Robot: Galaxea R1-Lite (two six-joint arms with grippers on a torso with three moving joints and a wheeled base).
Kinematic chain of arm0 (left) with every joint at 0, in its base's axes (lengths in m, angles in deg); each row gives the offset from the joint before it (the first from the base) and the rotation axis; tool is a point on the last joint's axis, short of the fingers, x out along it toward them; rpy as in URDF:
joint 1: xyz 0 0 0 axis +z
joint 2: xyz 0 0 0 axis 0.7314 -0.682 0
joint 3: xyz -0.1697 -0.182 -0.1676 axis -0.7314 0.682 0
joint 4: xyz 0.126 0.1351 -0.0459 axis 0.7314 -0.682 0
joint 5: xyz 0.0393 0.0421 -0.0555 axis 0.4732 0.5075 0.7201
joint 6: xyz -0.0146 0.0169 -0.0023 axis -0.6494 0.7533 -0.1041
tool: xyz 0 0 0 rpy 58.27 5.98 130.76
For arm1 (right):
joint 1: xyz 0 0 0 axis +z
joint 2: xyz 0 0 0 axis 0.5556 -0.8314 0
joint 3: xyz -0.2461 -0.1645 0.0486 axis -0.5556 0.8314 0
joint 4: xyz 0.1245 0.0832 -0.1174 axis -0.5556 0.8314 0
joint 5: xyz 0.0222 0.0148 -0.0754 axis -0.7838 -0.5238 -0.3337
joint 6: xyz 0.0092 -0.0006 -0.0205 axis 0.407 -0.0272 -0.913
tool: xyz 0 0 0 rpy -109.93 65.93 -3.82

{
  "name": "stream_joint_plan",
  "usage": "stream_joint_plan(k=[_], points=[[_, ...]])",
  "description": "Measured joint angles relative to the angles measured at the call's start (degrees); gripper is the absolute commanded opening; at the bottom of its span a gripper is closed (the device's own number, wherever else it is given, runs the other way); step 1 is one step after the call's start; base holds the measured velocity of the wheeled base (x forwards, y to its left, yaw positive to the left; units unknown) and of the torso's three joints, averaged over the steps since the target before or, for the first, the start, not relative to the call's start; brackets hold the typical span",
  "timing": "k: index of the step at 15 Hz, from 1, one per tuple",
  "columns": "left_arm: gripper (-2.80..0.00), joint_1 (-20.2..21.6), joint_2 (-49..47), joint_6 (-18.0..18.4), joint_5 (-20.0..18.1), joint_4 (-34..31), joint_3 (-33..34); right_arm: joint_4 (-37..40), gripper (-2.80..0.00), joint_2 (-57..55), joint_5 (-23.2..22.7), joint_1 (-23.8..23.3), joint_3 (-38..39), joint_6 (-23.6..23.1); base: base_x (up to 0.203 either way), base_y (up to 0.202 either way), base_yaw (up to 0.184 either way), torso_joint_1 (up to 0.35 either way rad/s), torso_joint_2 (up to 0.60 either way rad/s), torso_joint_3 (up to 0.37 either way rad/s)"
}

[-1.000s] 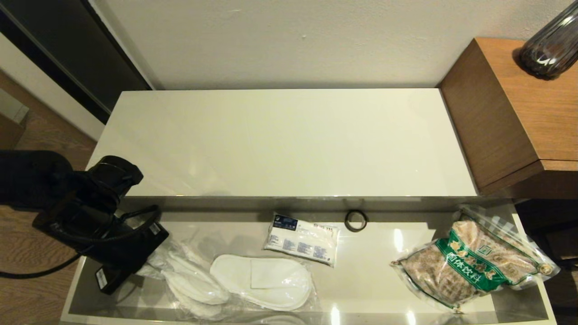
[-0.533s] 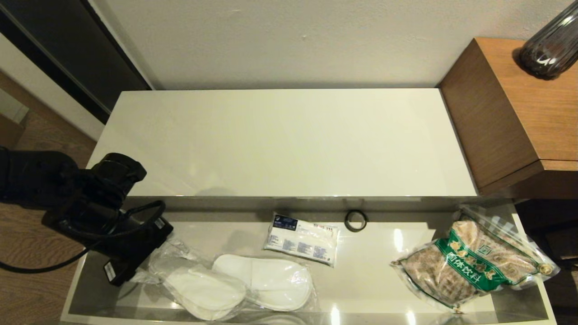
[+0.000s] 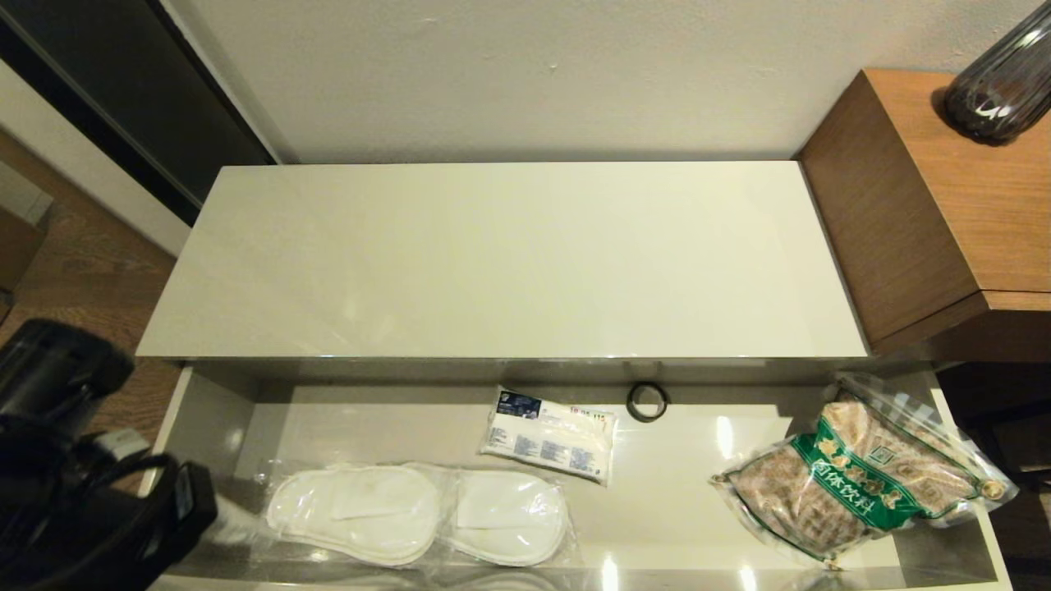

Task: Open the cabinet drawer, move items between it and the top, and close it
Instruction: Close the drawer

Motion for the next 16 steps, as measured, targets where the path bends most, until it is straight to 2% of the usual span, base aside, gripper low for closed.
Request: stream_joint_plan(k=[2, 5, 7, 9, 13, 14, 16], points=[[-2.8, -0.2, 5.7, 5.1, 0.5, -3.7, 7.4, 0.0, -2.8, 0.0, 0.0, 0.0, 0.0, 0.0, 0.0, 0.0, 0.0, 0.0, 0.0, 0.0], [-2.8, -0.3, 8.8, 10.5, 3.0, -5.1, 16.8, 0.0, -2.8, 0.0, 0.0, 0.0, 0.0, 0.0, 0.0, 0.0, 0.0, 0.0, 0.0, 0.0], [-2.8, -0.3, 8.0, 11.9, 5.3, -2.7, 21.2, 0.0, -2.8, 0.0, 0.0, 0.0, 0.0, 0.0, 0.0, 0.0, 0.0, 0.0, 0.0, 0.0], [-2.8, -0.2, 6.4, 11.4, 8.9, 5.7, 24.5, 0.0, -2.8, 0.0, 0.0, 0.0, 0.0, 0.0, 0.0, 0.0, 0.0, 0.0, 0.0, 0.0], [-2.8, -0.2, 1.2, 11.0, 16.3, 28.5, 29.6, 0.0, -2.8, 0.0, 0.0, 0.0, 0.0, 0.0, 0.0, 0.0, 0.0, 0.0, 0.0, 0.0], [-2.8, -0.2, -1.1, 10.6, 17.1, 32.1, 30.1, 0.0, -2.8, 0.0, 0.0, 0.0, 0.0, 0.0, 0.0, 0.0, 0.0, 0.0, 0.0, 0.0], [-2.8, -0.2, -5.3, 9.5, 18.2, 34.7, 30.7, 0.0, -2.8, 0.0, 0.0, 0.0, 0.0, 0.0, 0.0, 0.0, 0.0, 0.0, 0.0, 0.0]])
